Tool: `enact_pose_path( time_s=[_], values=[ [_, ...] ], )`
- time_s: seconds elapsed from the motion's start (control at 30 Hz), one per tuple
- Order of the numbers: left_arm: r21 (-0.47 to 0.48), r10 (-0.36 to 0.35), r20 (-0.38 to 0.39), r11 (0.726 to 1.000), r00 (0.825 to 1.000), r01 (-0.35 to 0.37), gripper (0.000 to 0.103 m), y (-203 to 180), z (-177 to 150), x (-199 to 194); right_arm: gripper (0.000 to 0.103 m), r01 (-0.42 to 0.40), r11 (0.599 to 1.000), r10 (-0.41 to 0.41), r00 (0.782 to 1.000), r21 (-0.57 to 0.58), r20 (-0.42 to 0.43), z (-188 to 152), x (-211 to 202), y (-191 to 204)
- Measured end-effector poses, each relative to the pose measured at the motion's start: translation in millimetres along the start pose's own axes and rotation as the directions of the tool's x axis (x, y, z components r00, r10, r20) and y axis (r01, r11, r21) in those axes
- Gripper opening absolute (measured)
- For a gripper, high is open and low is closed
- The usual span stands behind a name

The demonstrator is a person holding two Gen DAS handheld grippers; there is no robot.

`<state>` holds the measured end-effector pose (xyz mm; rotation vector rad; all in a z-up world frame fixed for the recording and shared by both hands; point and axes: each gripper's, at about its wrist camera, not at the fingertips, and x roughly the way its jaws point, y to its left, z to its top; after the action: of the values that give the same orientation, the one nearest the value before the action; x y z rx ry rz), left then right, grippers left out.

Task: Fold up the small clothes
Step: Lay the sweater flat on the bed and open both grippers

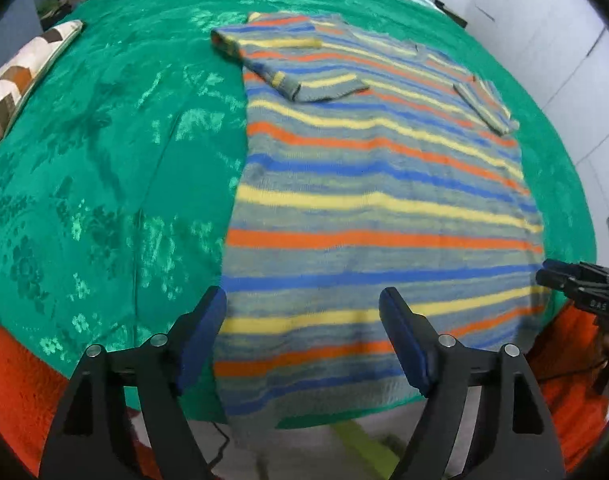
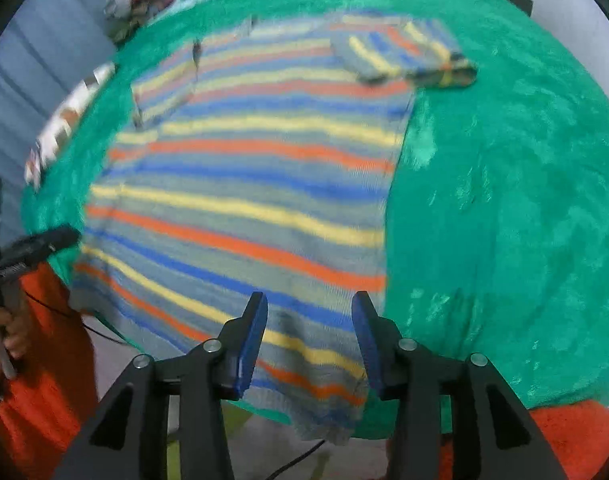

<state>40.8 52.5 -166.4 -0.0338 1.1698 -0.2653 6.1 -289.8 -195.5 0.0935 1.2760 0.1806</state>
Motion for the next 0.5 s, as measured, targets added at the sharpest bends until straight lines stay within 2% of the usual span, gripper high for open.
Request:
enact_pose_path(
  time_s=[0.03, 0.17, 0.3, 0.37, 0.5],
  values=[
    [-0.001, 0.012, -0.011, 1.0, 1.0, -0.012, 0.08, 2.5, -4.9, 2.6, 0.044, 0.001, 1.0, -0.001, 0.999, 0.018, -0.038, -5.7, 9.6, -6.1],
    [-0.037, 0.036, -0.037, 0.999, 0.999, -0.037, 0.08, 20.1, -12.1, 10.9, 0.045, 0.048, 0.997, -0.044, 0.997, 0.056, -0.07, -17.8, 10.3, -21.9],
    [-0.089, 0.021, 0.012, 0.996, 1.0, -0.02, 0.08, 30.7, -8.9, -5.5, 0.045, 0.057, 0.992, -0.044, 0.993, 0.115, -0.112, -24.4, -4.1, -46.1],
    [-0.095, 0.038, 0.059, 0.995, 0.998, -0.032, 0.083, 33.9, -7.8, -17.0, 0.045, 0.063, 0.994, -0.055, 0.995, 0.085, -0.087, -17.6, -26.1, -54.4],
    [-0.131, 0.069, 0.121, 0.99, 0.99, -0.053, 0.088, 44.0, -10.3, -27.8, 0.047, 0.172, 0.985, -0.172, 0.984, -0.006, 0.038, 23.0, -85.0, -72.8]
  ],
)
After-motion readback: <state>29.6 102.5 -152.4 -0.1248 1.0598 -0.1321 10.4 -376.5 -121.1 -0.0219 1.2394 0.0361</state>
